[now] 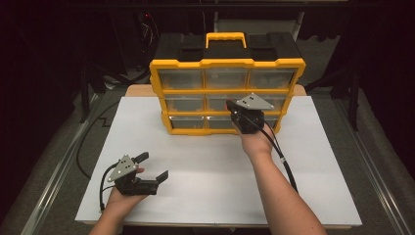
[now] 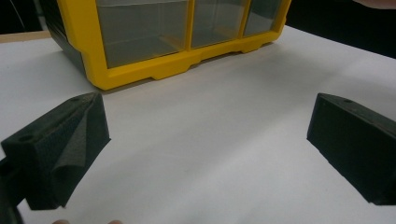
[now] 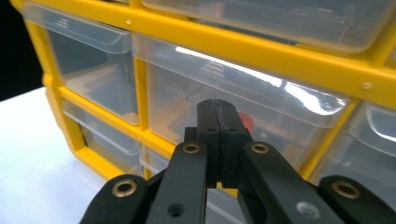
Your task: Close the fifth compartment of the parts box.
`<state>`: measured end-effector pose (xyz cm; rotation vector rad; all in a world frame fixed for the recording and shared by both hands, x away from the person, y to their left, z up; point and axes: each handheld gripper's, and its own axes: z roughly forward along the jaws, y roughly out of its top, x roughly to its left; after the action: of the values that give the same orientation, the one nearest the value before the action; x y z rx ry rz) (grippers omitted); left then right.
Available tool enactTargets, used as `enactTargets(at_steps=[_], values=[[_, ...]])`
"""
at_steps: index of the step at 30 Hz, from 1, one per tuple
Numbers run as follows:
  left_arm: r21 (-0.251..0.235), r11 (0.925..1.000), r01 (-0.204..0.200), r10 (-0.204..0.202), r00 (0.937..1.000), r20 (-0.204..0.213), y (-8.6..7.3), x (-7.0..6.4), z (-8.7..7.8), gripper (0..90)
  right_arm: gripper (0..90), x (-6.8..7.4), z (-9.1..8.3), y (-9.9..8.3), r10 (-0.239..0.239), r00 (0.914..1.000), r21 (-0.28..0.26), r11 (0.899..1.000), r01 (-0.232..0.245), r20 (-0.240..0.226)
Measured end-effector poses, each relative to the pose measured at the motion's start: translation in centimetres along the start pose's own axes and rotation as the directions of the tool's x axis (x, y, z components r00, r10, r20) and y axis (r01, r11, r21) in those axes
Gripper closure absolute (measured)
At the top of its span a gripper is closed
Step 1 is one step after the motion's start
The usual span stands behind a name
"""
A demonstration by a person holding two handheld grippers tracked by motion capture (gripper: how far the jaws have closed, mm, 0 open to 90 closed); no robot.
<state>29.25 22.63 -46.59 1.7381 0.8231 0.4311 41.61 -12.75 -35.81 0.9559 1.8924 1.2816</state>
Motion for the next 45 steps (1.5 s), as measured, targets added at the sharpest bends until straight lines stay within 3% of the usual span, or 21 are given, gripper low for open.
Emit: enactTargets(at_steps=[12,19,31,37,45], values=[[-0.007,1.0000,0.003,-0.003,1.0000,-0.001,0.1,0.0,-0.1,0.3,90.0,0.2,-4.4,-0.9,-0.006,0.9989,-0.048,0.999,0.004,-0.046],[-0.005,1.0000,0.006,-0.006,1.0000,-0.007,0.0,0.1,0.0,0.3,90.0,-0.2,-6.0,-2.3,-0.013,0.9985,-0.032,0.999,0.011,-0.053],[-0.002,1.0000,0.003,-0.003,0.9999,-0.011,0.0,0.1,-0.1,0.3,90.0,-1.3,-8.1,-6.6,0.021,0.9987,0.008,1.000,-0.021,-0.047],[-0.003,1.0000,0.002,-0.002,0.9999,-0.012,0.1,0.1,-0.1,0.3,90.0,-1.9,-9.6,-9.4,0.027,0.9985,0.054,0.998,-0.024,-0.047],[-0.007,0.9999,0.013,-0.013,0.9998,-0.016,0.1,0.2,-0.3,0.3,88.0,-3.1,-13.9,-12.7,0.097,0.9948,0.066,0.993,-0.094,-0.033]])
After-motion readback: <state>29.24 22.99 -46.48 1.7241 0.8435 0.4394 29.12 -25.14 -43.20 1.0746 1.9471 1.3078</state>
